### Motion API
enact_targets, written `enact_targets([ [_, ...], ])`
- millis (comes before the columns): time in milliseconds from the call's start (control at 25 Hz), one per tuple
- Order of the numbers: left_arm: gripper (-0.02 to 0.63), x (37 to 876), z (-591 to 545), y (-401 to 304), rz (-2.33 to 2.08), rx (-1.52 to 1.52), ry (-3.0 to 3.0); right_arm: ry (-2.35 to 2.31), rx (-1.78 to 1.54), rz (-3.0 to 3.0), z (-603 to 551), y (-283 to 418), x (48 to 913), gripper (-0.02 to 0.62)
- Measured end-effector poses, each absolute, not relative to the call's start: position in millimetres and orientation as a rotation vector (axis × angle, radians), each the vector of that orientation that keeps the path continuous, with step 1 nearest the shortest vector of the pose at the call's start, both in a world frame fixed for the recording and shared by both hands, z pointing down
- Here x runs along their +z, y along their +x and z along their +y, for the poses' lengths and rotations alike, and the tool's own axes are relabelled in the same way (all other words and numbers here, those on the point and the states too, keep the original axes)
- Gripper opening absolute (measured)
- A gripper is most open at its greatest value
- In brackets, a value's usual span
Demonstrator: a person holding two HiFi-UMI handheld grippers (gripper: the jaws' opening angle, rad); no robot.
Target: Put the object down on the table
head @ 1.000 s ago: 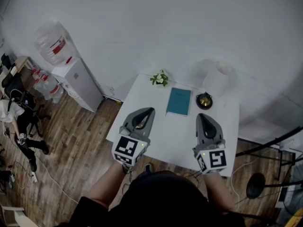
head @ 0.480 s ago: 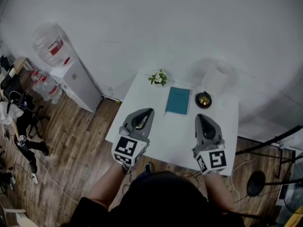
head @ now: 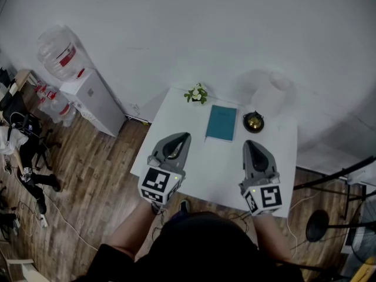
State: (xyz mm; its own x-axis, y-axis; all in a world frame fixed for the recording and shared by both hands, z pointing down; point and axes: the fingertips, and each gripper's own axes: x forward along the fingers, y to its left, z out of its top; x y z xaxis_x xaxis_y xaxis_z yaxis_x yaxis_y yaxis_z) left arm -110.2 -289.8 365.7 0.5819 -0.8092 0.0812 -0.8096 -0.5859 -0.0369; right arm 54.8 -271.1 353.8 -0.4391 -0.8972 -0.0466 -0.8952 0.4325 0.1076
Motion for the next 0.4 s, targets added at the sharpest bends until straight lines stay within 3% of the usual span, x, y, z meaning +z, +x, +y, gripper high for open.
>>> enact_targets([
  [400,0.006,377.1,-317.4,-127.9,-1.432,0.118,2.799,1.649,-0.149,-2.628,-295.9,39.2,364.5,0.003],
])
